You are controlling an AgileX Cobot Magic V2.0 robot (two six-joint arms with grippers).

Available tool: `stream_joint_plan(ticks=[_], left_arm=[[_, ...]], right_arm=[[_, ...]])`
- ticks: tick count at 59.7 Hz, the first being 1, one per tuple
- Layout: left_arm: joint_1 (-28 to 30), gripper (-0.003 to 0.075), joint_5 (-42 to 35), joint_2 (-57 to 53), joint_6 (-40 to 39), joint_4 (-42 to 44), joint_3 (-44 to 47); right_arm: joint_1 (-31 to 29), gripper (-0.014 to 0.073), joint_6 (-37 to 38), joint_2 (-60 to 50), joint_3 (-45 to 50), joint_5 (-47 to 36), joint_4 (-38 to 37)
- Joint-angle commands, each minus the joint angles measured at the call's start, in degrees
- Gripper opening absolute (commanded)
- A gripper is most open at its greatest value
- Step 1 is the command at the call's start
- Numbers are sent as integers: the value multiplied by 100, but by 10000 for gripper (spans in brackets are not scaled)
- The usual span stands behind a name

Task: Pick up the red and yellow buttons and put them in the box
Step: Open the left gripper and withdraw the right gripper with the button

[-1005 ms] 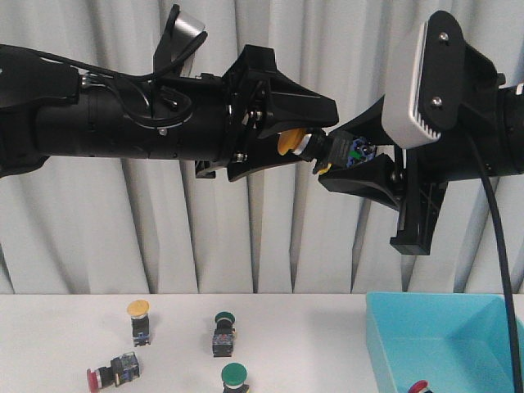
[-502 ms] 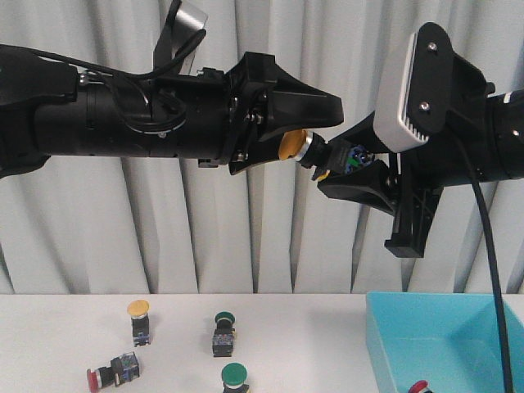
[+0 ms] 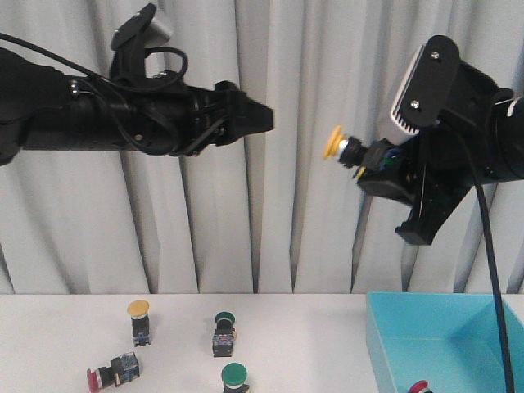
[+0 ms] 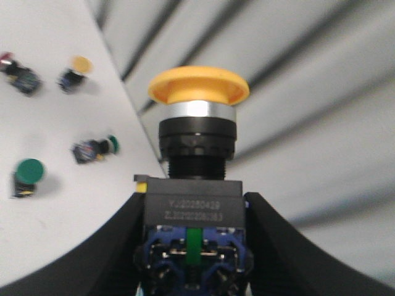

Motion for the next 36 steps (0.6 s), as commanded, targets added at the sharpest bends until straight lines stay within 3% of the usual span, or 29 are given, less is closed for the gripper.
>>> stream_joint_plan(ticks=[1, 19, 27, 36], left_arm=[[189, 498, -285, -287, -113, 282, -137], [657, 498, 837, -348, -334, 1967, -137], [663, 496, 1213, -348, -340, 2606, -137], [663, 497, 1256, -348, -340, 2759, -137]], right_arm=[[-12, -8, 1221, -177, -152, -806, -853], [-12, -8, 5197, -57, -152, -1041, -3900], [-12, -8, 6174, 171, -152, -778, -4750], [-19, -8, 6687, 562, -152, -397, -5072]])
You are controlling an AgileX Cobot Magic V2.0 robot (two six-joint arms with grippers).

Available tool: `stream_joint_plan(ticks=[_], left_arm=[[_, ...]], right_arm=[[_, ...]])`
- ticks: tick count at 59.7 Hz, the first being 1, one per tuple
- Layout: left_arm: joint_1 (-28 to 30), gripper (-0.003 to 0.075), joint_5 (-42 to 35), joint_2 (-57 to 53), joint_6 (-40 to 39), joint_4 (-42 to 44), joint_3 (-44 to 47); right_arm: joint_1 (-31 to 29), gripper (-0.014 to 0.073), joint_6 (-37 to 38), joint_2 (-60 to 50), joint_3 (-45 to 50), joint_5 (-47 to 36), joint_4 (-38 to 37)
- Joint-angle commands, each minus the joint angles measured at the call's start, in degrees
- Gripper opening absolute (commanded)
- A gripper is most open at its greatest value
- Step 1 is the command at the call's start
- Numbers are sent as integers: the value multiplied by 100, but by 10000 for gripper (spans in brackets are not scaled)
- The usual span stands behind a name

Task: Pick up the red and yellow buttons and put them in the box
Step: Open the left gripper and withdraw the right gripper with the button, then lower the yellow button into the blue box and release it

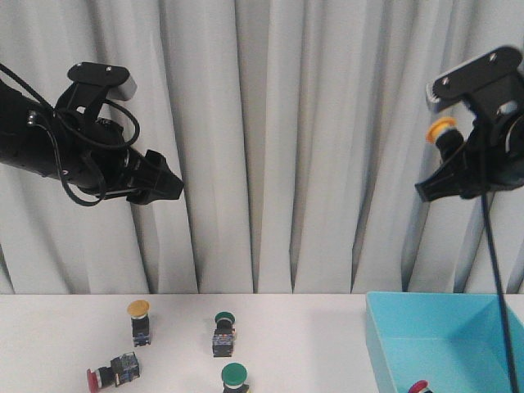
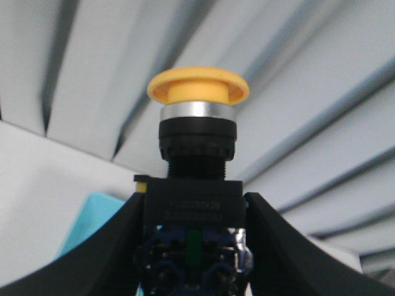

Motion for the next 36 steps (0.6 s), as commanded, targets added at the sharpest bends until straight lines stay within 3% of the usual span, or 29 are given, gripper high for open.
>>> stream_joint_plan(ticks=[1, 11, 28, 36], left_arm=[[0, 497, -258, -293, -65, -18, -137], [0, 497, -114, -293, -65, -12, -137], [0, 497, 53, -293, -65, -23, -137], [0, 497, 84, -293, -65, -28, -137]], right_arm=[[-29, -8, 353, 59, -158, -82, -382], [-411, -7, 365, 539, -158, 42, 168], [-1701, -4, -586, 1383, -158, 346, 2580], [-2104, -4, -857, 1807, -158, 699, 2880]])
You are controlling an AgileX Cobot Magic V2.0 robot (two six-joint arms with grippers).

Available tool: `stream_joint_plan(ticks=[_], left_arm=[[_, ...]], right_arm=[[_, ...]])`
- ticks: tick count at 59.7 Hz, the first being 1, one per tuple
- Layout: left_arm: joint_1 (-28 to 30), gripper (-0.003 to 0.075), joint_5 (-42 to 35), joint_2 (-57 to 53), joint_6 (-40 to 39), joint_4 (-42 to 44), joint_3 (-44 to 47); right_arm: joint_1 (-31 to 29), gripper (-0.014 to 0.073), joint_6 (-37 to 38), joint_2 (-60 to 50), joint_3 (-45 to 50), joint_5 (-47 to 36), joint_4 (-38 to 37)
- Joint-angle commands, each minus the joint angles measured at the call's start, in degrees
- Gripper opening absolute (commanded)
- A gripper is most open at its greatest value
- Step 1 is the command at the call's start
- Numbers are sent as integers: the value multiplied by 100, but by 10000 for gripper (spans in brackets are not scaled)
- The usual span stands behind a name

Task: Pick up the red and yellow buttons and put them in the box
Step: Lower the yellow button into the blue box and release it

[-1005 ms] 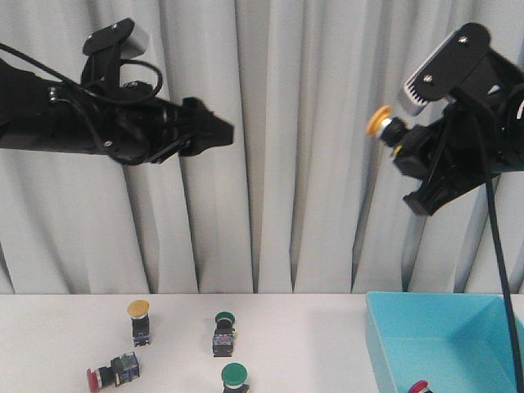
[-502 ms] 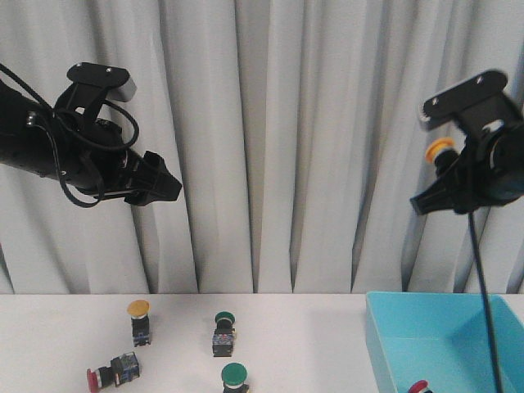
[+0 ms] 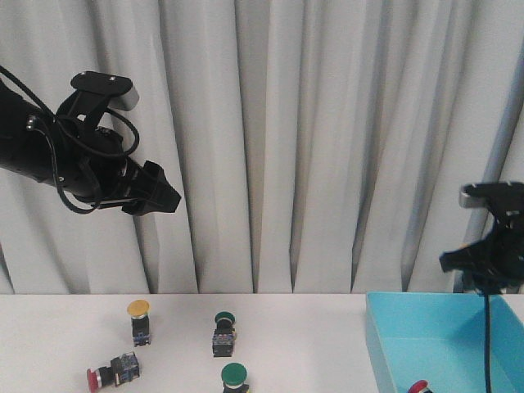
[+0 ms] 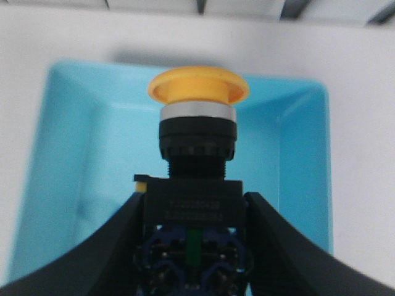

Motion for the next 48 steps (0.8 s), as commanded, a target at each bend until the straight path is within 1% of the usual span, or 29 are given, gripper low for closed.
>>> stream_joint_plan(ticks=[1, 9, 18, 35, 42, 48], left_arm=[[0, 497, -266, -282, -65, -124, -137], [0, 497, -267, -282, -82, -122, -137], [0, 497, -267, -282, -352, -122, -137], [-5, 497, -258, -282, -366, -122, -137], [-5, 497, -264, -282, -365, -122, -137], [-11, 497, -269, -282, -365, -122, -137]], right_arm=[[-280, -3, -218, 18, -158, 30, 245], [-424, -1, -248, 416, -158, 256, 348], [-424, 2, -461, 855, -158, 462, 411], [-424, 17, -712, 1315, -158, 433, 426], [-424, 53, -722, 1425, -158, 508, 569], [-424, 120, -834, 1517, -158, 564, 701]])
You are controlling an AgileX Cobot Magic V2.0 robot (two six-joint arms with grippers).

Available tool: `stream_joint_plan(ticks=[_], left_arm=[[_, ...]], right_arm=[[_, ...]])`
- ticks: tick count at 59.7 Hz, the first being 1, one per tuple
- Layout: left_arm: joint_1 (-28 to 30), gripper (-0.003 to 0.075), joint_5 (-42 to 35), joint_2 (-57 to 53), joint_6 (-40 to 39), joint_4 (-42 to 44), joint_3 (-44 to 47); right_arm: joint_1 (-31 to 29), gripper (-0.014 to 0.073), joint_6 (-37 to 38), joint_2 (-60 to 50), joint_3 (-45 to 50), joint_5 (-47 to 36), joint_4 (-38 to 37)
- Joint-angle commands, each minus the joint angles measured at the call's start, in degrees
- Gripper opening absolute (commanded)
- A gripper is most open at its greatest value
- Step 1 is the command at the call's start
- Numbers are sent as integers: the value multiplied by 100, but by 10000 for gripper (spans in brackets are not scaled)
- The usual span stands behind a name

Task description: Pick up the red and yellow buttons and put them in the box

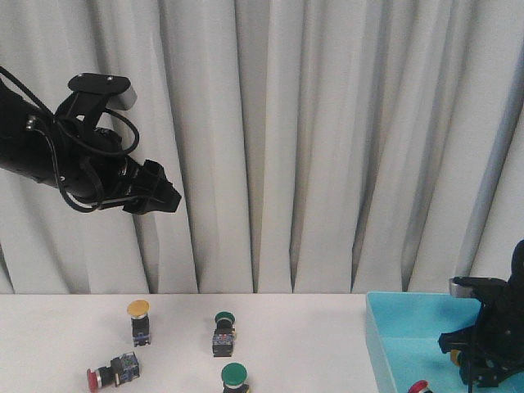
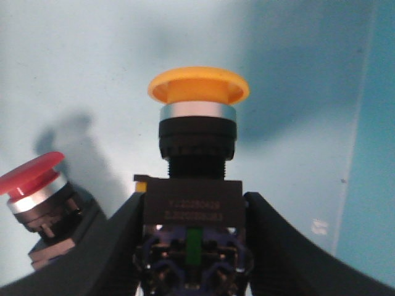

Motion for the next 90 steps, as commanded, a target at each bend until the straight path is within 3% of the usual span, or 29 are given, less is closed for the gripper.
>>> stream_joint_plan(ticks=[1, 21, 41, 55, 61, 68, 72, 78, 87, 90], left_arm=[[-17, 497, -304, -282, -70, -122, -137], [-23, 497, -298, -282, -70, -122, -137], [-23, 497, -509, -282, -354, -122, -137], [-23, 497, -542, -282, -348, -122, -137], [-23, 497, -542, -282, -359, -122, -137], [-23, 497, -498, -282, -359, -135, -137], [-23, 485, -506, -282, -272, -221, -137], [-23, 388, -470, -282, 684, -849, -137], [-23, 42, -76, -282, 1948, -2423, -137], [-23, -8, -53, -288, 2004, -2587, -137]], right_arm=[[-7, 132, -208, -230, -158, -11, 160], [-7, 456, -311, -224, -158, 106, 192], [-12, 480, -531, -1459, -434, -470, 755], [-6, 388, -867, -3046, -1153, -773, 1394], [-6, 251, -860, -3710, -1185, -1026, 1407], [-6, -15, -873, -4536, -1185, -1302, 1399], [-6, -12, -873, -4879, -1185, -1366, 1407], [-6, -8, -873, -5325, -1178, -1325, 1501], [-6, -9, -866, -5643, -1178, -1047, 1507], [-6, -9, -861, -5684, -1178, -933, 1507]])
